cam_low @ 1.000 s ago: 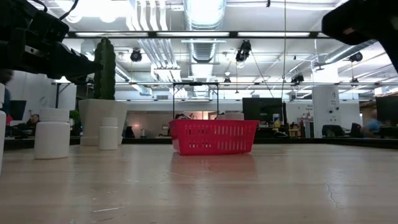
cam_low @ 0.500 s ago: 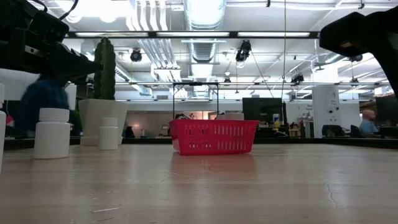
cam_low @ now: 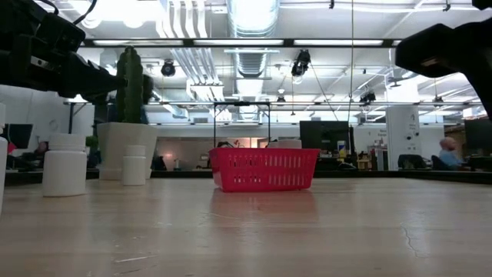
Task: Pick and place pill bottles into a basket
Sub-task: Put the white pill bottle into the red bin
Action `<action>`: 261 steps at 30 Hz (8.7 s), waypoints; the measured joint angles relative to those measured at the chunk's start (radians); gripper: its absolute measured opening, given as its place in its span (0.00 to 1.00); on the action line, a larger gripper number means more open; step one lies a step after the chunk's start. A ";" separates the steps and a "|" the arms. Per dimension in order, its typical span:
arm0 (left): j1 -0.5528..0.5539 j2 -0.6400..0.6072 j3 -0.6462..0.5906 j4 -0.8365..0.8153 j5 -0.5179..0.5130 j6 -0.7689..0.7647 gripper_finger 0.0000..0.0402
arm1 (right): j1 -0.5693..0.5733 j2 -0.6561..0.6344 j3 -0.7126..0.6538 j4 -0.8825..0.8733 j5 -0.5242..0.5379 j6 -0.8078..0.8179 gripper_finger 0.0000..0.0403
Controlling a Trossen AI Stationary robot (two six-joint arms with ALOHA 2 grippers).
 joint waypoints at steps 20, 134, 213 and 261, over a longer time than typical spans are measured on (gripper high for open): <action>0.000 0.000 0.000 0.000 0.000 0.000 0.01 | -0.066 -0.002 0.016 -0.004 -0.005 -0.044 0.37; 0.000 0.000 0.000 0.000 0.000 0.000 0.01 | -0.757 0.359 0.574 -0.170 -0.004 -0.727 0.37; 0.000 0.000 0.000 0.000 0.000 0.000 0.01 | -0.682 -0.407 -0.032 0.332 -0.151 -0.470 0.42; 0.000 -0.001 0.000 0.146 0.000 0.000 0.01 | -0.551 -1.431 -1.058 1.358 -0.169 -0.457 0.08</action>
